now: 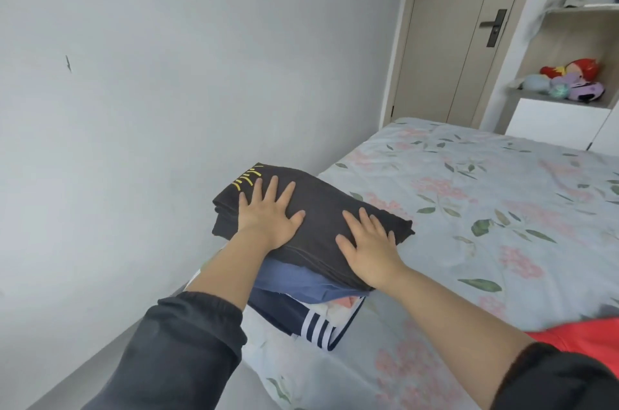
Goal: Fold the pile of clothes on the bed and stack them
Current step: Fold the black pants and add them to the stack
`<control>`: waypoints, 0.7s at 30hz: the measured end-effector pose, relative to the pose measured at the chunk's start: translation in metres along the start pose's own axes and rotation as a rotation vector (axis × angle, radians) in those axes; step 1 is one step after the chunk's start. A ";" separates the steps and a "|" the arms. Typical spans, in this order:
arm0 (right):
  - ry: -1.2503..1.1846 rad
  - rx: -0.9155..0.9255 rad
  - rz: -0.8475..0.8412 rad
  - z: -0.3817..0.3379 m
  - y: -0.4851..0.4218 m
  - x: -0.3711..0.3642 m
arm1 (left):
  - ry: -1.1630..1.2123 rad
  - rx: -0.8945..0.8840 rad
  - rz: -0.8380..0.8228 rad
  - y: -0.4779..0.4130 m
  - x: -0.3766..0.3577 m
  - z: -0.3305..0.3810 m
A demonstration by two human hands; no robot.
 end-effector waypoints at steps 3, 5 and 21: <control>0.024 -0.031 -0.130 0.003 -0.004 -0.028 | 0.046 0.037 0.022 0.008 -0.011 -0.013; -0.002 -0.032 -0.111 0.001 -0.003 -0.027 | 0.020 0.054 -0.003 0.011 -0.009 -0.011; 0.181 -0.300 0.130 0.221 0.134 0.058 | 0.059 -0.431 0.104 0.075 -0.016 0.281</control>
Point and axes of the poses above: each hand's wrist, its own y-axis away from the middle knuckle, its own x-axis out of the back of the hand, z = x × y, the point moved 8 cm from there along -y, towards the middle knuckle, and after that the axes turned 9 degrees about -x, right-handed, at the moved point
